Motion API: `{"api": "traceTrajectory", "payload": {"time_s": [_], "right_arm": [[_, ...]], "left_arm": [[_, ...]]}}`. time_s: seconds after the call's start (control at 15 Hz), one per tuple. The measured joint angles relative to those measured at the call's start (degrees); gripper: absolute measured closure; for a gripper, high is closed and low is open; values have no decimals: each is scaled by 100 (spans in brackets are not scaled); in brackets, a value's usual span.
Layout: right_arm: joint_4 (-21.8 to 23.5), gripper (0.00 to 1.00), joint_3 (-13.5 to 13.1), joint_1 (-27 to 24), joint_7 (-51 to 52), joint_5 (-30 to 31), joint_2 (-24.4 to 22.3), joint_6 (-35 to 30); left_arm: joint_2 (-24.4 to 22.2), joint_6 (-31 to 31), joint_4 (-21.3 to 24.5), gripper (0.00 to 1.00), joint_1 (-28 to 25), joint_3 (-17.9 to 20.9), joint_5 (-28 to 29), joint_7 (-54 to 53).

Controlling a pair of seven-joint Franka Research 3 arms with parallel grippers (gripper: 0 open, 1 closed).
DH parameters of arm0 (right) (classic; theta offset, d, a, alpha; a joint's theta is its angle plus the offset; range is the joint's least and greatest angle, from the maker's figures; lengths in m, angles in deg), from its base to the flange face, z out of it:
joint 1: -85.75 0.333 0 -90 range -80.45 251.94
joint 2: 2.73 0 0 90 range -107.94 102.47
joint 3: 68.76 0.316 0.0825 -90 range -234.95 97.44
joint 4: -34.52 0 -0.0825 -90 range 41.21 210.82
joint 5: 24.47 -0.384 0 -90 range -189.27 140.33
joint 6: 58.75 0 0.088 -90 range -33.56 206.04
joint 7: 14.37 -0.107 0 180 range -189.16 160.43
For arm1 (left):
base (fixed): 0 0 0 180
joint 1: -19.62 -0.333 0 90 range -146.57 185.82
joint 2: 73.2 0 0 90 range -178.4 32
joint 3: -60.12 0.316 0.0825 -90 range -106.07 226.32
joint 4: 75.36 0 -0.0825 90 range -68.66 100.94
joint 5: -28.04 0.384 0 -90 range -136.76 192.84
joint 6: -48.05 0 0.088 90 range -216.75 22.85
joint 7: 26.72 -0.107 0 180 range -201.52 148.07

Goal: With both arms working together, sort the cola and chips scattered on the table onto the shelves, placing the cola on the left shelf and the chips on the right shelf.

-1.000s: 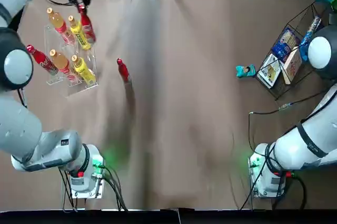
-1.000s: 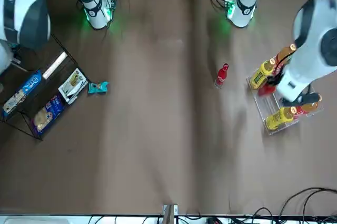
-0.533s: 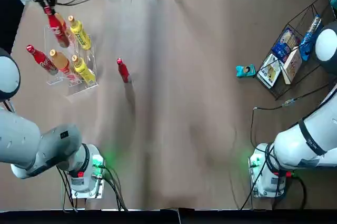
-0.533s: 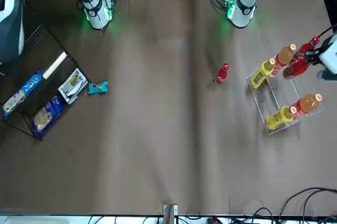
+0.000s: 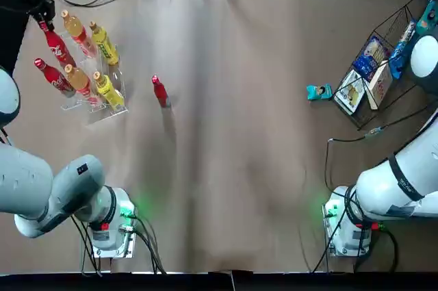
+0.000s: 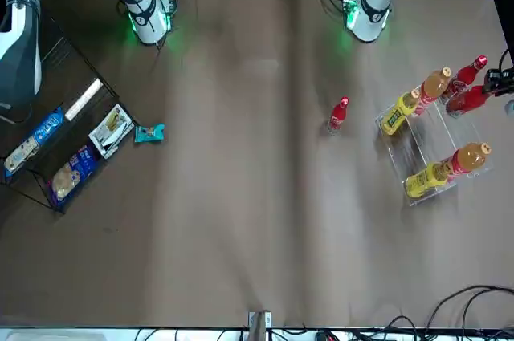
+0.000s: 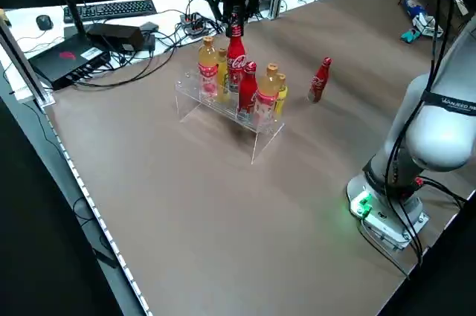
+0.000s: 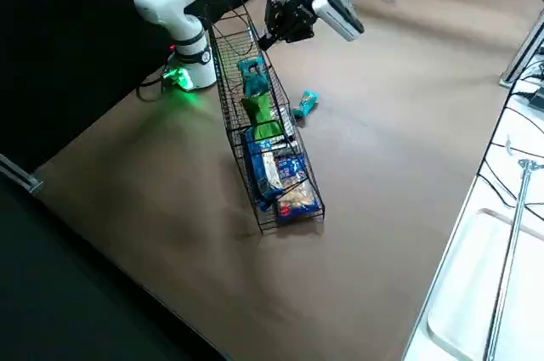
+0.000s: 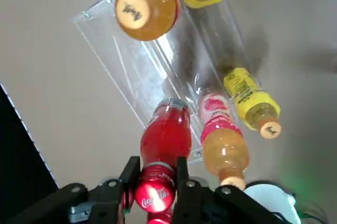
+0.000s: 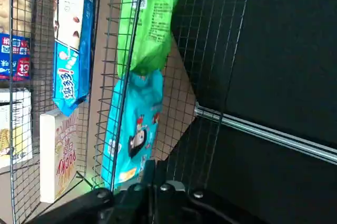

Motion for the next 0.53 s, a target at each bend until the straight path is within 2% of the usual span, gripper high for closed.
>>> {"api": "traceTrajectory", "payload": {"time_s": [0.33,0.53], "right_arm": [[13,84,17,-30,0,-137,0,2],[11,84,25,-31,3,-579,-13,-7]], "left_arm": [[0,-382,206,67,-366,0,0,-508],[-1,-695,404,67,-443,3,-32,-565]]}}
